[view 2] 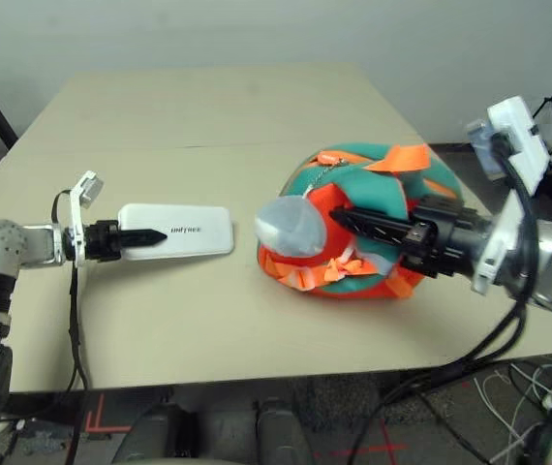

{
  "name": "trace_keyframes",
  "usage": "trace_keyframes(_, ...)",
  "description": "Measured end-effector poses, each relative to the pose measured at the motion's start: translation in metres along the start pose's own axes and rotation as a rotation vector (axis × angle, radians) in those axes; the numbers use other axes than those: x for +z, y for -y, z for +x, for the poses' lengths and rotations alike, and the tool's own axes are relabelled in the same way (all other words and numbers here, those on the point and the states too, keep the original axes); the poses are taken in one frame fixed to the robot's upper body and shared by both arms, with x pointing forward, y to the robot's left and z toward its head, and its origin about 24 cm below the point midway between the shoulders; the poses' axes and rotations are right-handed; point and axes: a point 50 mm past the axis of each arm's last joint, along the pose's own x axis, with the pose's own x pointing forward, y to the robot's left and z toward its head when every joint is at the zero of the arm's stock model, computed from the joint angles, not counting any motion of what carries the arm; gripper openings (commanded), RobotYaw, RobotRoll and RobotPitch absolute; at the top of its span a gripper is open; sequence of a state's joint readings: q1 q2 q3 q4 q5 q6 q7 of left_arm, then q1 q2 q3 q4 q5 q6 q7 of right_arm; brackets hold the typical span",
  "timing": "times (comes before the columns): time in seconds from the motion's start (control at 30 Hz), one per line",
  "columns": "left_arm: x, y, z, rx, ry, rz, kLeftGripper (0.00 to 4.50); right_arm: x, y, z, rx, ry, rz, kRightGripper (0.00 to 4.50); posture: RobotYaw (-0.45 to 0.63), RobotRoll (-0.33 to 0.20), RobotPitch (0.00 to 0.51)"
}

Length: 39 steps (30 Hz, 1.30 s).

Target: Put the pencil case into the backpack and zip it.

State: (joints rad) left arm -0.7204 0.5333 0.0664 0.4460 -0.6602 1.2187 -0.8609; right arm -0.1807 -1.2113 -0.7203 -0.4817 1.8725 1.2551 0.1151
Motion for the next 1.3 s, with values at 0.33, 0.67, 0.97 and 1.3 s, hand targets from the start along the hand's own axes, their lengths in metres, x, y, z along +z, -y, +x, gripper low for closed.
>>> trace_keyframes(0.33, 0.008, 0.004, 0.011, -0.024, -0.019, 0.044, 1.28, -0.011, -0.011, -0.007, -0.006, 0.005, 0.032, 0.2, -0.22, 0.0, 0.059)
trace_keyframes(0.67, 0.083, 0.112, -0.071, -0.068, 0.013, 0.645, 1.28, -0.035, -0.007, 0.002, 0.026, -0.021, 0.082, 0.2, -0.1, 0.0, 0.086)
trace_keyframes(0.97, 0.063, 0.168, -0.067, -0.28, -0.135, 0.787, 1.28, -0.038, 0.004, 0.006, 0.043, -0.031, 0.07, 0.2, -0.08, 0.0, 0.095)
trace_keyframes(1.3, 0.051, 0.174, -0.048, -0.345, -0.156, 0.774, 1.28, -0.038, 0.006, 0.005, 0.039, -0.031, 0.067, 0.2, -0.11, 0.0, 0.098)
